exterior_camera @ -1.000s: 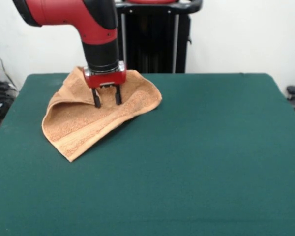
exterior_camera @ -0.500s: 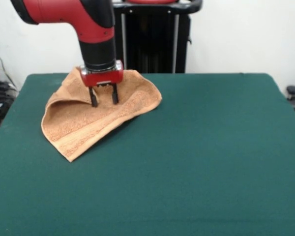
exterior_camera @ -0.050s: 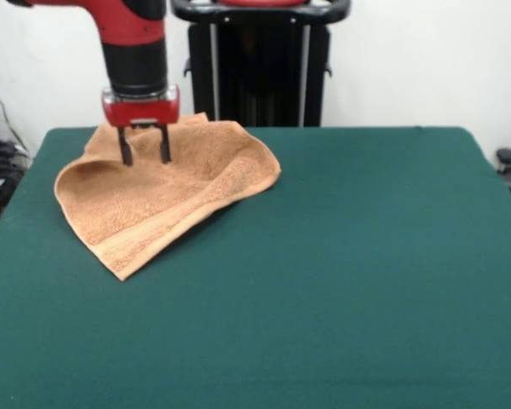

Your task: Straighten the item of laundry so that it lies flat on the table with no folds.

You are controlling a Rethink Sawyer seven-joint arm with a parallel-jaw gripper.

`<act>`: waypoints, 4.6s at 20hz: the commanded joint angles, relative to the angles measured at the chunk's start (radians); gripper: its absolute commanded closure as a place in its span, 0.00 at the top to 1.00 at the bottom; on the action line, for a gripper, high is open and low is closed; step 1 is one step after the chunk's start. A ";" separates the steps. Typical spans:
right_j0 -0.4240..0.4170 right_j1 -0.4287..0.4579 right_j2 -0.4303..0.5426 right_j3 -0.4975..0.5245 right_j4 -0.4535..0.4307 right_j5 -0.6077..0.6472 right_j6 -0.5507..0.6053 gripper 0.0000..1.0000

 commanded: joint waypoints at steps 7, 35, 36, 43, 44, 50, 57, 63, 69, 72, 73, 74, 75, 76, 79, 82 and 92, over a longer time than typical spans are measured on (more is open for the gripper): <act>0.036 -0.016 0.048 0.060 -0.033 0.009 0.018 1.00; -0.168 0.042 0.079 0.046 -0.178 0.008 -0.099 1.00; -0.175 0.044 0.081 0.047 -0.186 0.007 -0.099 1.00; -0.189 0.048 0.092 0.048 -0.217 0.010 -0.081 1.00; -0.185 0.046 0.091 0.050 -0.219 0.008 -0.074 1.00; -0.113 0.043 0.067 0.061 -0.204 -0.026 0.025 1.00; 0.013 0.059 -0.013 0.056 -0.185 -0.121 0.164 1.00; 0.066 0.057 -0.033 0.049 -0.132 -0.123 0.195 1.00; 0.134 0.108 -0.079 0.008 -0.107 -0.173 0.229 1.00; 0.154 0.131 -0.093 -0.014 -0.092 -0.187 0.225 1.00; 0.161 0.141 -0.100 -0.022 -0.088 -0.196 0.226 1.00; 0.167 0.153 -0.108 -0.030 -0.084 -0.206 0.226 1.00; 0.181 0.170 -0.122 -0.039 -0.082 -0.224 0.231 1.00; 0.194 0.188 -0.136 -0.047 -0.081 -0.244 0.237 1.00; 0.225 0.239 -0.169 -0.072 -0.071 -0.289 0.243 1.00; 0.242 0.289 -0.201 -0.091 -0.061 -0.329 0.238 1.00; 0.293 0.415 -0.276 -0.145 0.006 -0.456 0.218 1.00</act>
